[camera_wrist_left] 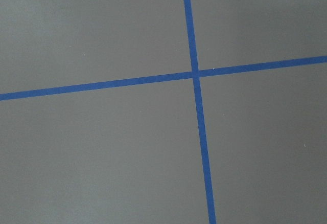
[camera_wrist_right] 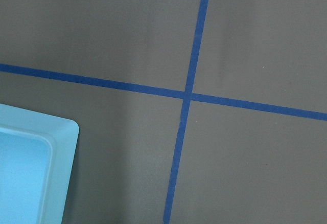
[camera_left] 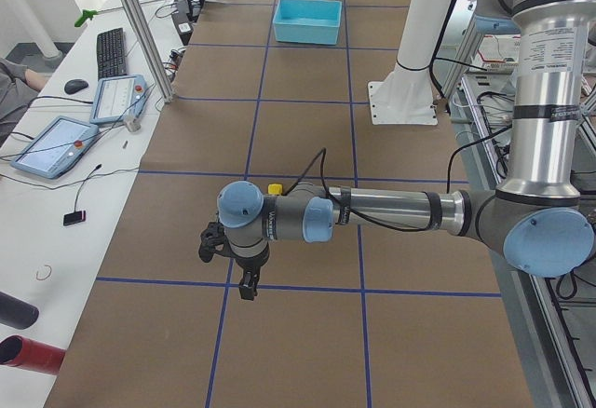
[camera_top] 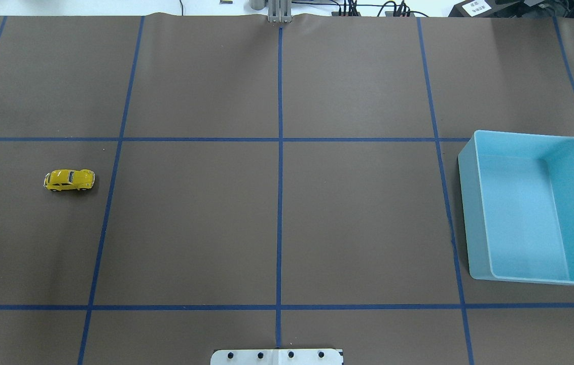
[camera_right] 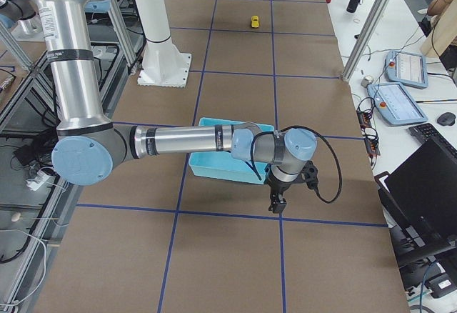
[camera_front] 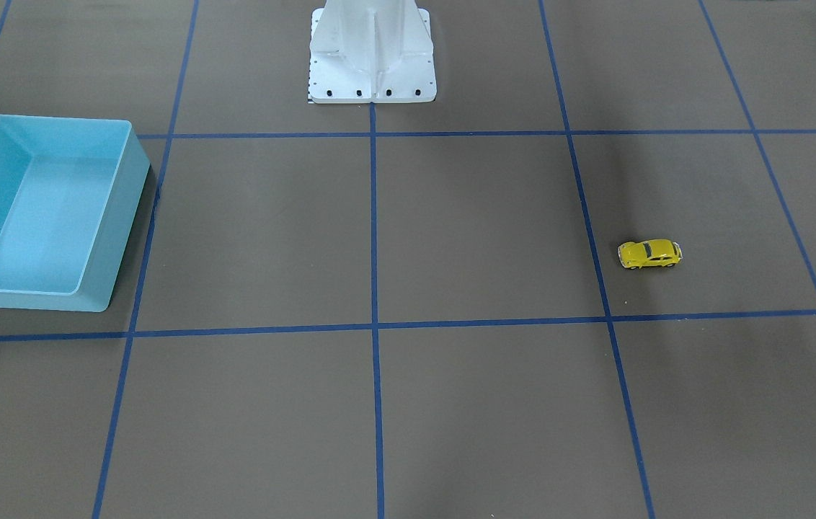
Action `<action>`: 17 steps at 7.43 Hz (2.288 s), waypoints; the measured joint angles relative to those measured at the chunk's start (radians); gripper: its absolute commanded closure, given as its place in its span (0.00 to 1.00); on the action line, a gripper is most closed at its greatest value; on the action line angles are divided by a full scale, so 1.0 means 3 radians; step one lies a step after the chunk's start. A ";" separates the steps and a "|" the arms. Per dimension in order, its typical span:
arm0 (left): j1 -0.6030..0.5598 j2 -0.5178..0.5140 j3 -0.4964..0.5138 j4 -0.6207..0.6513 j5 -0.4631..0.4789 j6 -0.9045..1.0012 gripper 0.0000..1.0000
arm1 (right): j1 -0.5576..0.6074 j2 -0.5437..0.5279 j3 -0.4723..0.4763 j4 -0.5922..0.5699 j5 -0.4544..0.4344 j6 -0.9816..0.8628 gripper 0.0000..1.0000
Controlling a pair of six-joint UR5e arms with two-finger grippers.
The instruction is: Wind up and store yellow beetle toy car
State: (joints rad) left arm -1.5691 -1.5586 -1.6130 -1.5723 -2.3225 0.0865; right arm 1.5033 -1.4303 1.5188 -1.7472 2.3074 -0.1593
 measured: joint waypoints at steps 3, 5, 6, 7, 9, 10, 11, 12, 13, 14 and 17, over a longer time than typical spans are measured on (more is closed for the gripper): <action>-0.0018 -0.0005 -0.0006 -0.0006 -0.0004 -0.0006 0.00 | 0.0000 -0.0001 -0.0002 0.0000 0.0004 -0.0001 0.00; -0.0023 -0.0004 -0.0027 -0.0002 -0.0010 -0.0003 0.00 | 0.0000 -0.0004 -0.0001 0.0000 0.0004 -0.0001 0.00; -0.0028 -0.0004 -0.0050 0.0008 -0.0017 0.0001 0.00 | 0.0000 -0.0009 -0.0003 0.0000 0.0004 -0.0001 0.00; -0.0031 -0.0002 -0.0073 0.0020 -0.0021 0.0002 0.00 | 0.0000 -0.0016 -0.0005 0.0000 0.0004 -0.0001 0.00; -0.0031 -0.0002 -0.0085 0.0027 -0.0027 0.0015 0.00 | 0.0000 -0.0026 -0.0005 0.0001 0.0008 -0.0001 0.00; -0.0030 -0.0026 -0.0078 0.0017 -0.0023 0.0020 0.00 | 0.0000 -0.0027 -0.0006 0.0004 0.0009 -0.0001 0.00; -0.0025 -0.0093 -0.0072 0.0021 -0.0015 0.0018 0.00 | 0.0000 -0.0027 -0.0005 0.0008 0.0009 -0.0001 0.00; -0.0023 -0.0158 -0.0071 0.0031 -0.0011 0.0012 0.00 | 0.0000 -0.0026 -0.0003 0.0009 0.0009 -0.0001 0.00; -0.0015 -0.0205 -0.0079 0.0035 -0.0012 0.0013 0.00 | 0.0000 -0.0024 -0.0001 0.0010 0.0009 -0.0001 0.00; 0.0022 -0.0251 -0.0095 0.0037 -0.0011 0.0023 0.00 | 0.0001 -0.0026 -0.0004 0.0010 0.0014 -0.0001 0.00; 0.0482 -0.0401 -0.0374 0.0020 0.0046 0.0042 0.00 | 0.0005 -0.0031 0.0003 0.0013 0.0013 -0.0001 0.00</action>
State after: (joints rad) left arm -1.4245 -1.6787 -1.7251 -1.5662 -2.3086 0.0990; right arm 1.5047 -1.4396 1.5197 -1.7433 2.3114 -0.1595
